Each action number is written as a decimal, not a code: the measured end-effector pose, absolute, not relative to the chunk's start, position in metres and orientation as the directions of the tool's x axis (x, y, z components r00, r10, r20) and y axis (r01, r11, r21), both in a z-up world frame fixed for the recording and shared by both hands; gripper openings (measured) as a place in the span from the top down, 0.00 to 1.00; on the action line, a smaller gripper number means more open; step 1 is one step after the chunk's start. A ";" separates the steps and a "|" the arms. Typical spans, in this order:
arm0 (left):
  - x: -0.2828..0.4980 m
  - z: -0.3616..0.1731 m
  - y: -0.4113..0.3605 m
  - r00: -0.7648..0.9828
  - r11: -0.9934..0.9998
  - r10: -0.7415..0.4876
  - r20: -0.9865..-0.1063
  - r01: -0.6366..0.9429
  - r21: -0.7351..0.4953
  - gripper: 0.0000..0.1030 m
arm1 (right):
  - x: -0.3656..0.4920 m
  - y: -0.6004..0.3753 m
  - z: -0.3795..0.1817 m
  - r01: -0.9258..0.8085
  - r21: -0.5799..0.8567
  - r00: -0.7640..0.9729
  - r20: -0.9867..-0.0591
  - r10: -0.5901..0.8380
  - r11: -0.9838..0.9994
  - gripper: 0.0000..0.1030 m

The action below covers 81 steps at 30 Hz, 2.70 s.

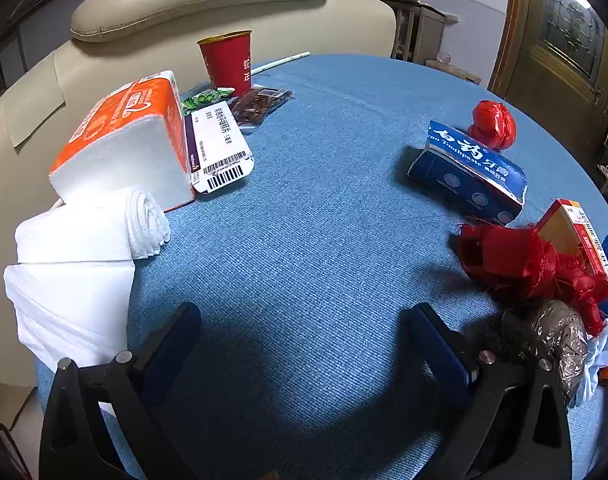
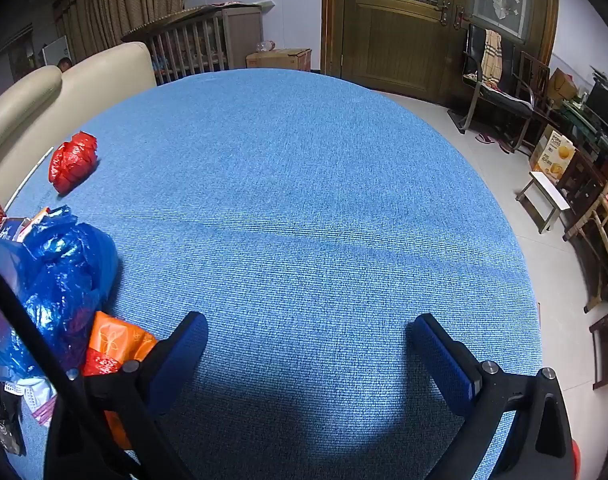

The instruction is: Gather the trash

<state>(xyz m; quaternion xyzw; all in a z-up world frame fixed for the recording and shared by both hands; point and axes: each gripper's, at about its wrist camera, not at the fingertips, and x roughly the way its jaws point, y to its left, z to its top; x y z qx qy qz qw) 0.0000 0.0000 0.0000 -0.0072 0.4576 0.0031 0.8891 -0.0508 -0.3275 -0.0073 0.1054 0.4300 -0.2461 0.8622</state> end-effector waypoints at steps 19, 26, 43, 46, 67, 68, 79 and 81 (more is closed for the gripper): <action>0.000 0.000 0.000 0.581 1.000 0.000 -0.814 -0.012 -0.009 0.00 | -0.051 -0.328 -0.007 0.515 -0.029 0.509 -0.793 -0.333 0.857 0.00; 0.000 0.000 0.000 0.581 1.000 -0.001 -0.814 -0.011 -0.009 0.00 | -0.051 -0.328 -0.006 0.514 -0.029 0.510 -0.794 -0.333 0.857 0.00; -0.048 0.033 0.022 0.638 0.996 -0.077 -0.766 0.092 -0.024 0.00 | -0.094 -0.322 0.035 0.516 0.060 0.570 -0.769 -0.290 0.855 0.00; -0.077 0.050 0.026 0.655 0.990 -0.125 -0.745 0.138 -0.044 0.00 | -0.122 -0.305 0.057 0.486 0.081 0.617 -0.737 -0.277 0.870 0.00; -0.194 0.097 0.001 0.695 0.960 -0.251 -0.674 0.268 -0.080 0.00 | -0.250 -0.203 0.087 0.352 0.096 0.740 -0.637 -0.214 0.931 0.00; -0.196 0.098 0.001 0.697 0.960 -0.249 -0.673 0.269 -0.077 0.00 | -0.252 -0.202 0.087 0.349 0.097 0.742 -0.637 -0.212 0.932 0.00; -0.202 0.101 -0.002 0.699 0.960 -0.244 -0.672 0.274 -0.064 0.00 | -0.261 -0.193 0.091 0.332 0.096 0.763 -0.613 -0.207 0.938 0.00; -0.203 0.101 -0.002 0.697 0.959 -0.245 -0.674 0.275 -0.064 0.00 | -0.262 -0.192 0.091 0.330 0.096 0.763 -0.612 -0.206 0.939 0.00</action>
